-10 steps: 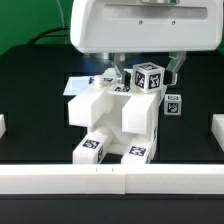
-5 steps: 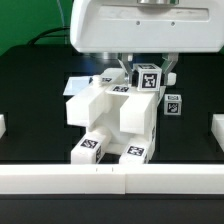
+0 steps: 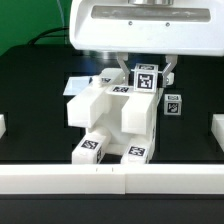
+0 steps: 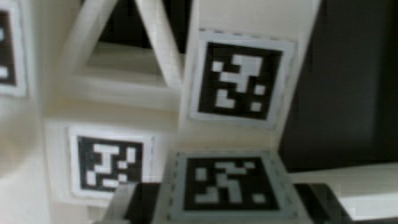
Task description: Assemble chair
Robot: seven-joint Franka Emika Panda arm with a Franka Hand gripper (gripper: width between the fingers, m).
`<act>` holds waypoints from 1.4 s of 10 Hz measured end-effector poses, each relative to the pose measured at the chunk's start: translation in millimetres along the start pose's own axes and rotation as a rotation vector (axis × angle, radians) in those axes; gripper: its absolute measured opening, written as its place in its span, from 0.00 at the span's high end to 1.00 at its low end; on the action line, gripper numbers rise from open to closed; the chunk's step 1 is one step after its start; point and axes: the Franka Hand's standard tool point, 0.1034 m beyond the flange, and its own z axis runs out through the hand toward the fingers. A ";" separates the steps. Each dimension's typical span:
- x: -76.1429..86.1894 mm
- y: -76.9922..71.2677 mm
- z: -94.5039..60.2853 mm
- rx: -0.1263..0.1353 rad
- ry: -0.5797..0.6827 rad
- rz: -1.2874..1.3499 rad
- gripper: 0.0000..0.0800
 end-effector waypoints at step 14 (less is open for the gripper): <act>-1.4 -2.8 0.7 0.021 -0.016 0.700 0.39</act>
Offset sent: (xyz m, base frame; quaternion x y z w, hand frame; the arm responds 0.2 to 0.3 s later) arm 0.0000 -0.0049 -0.0056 -0.0147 -0.0147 0.2309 0.9727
